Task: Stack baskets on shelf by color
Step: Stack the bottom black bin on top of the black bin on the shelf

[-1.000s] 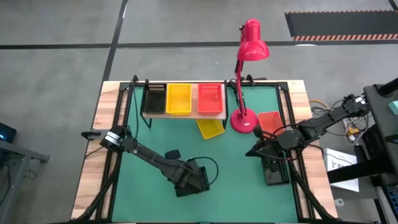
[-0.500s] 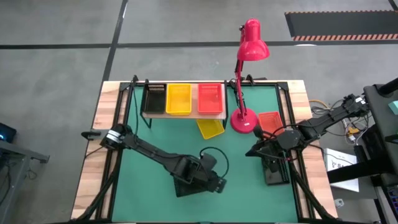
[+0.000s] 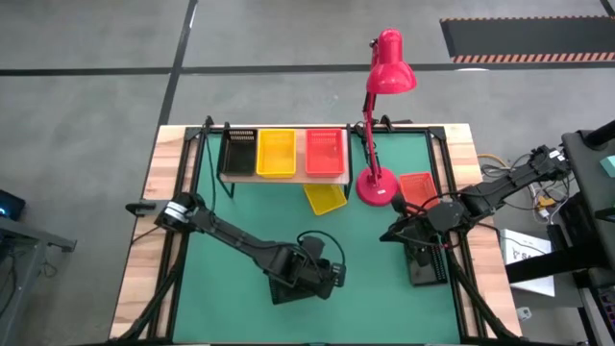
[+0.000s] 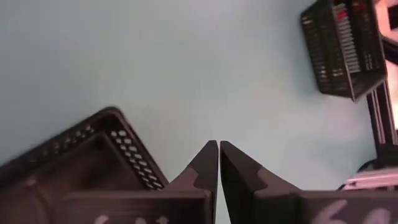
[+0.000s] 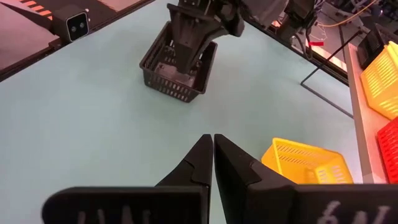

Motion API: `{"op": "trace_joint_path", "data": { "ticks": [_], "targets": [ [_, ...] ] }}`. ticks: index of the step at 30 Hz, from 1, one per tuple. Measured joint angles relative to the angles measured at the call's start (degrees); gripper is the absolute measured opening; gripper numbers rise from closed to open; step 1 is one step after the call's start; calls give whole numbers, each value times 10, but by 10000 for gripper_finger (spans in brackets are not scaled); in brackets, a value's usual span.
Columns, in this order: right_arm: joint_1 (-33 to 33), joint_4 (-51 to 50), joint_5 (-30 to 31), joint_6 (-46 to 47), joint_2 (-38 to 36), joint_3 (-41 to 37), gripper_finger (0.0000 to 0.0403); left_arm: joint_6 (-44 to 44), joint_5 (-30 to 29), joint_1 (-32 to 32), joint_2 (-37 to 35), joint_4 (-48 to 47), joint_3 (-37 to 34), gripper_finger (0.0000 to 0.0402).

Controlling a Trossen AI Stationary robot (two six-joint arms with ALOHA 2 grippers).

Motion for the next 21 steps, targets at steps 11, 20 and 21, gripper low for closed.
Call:
{"op": "trace_joint_path", "data": {
  "ticks": [11,20,21],
  "targets": [
    [0,-3,0,0,0,0,9,-28,53,0,0,2,-31,57],
    [0,-3,0,0,0,0,9,-29,55,14,0,-2,-54,144],
    [0,-3,0,0,0,0,9,-29,55,15,0,-2,-54,146]
  ]
}}
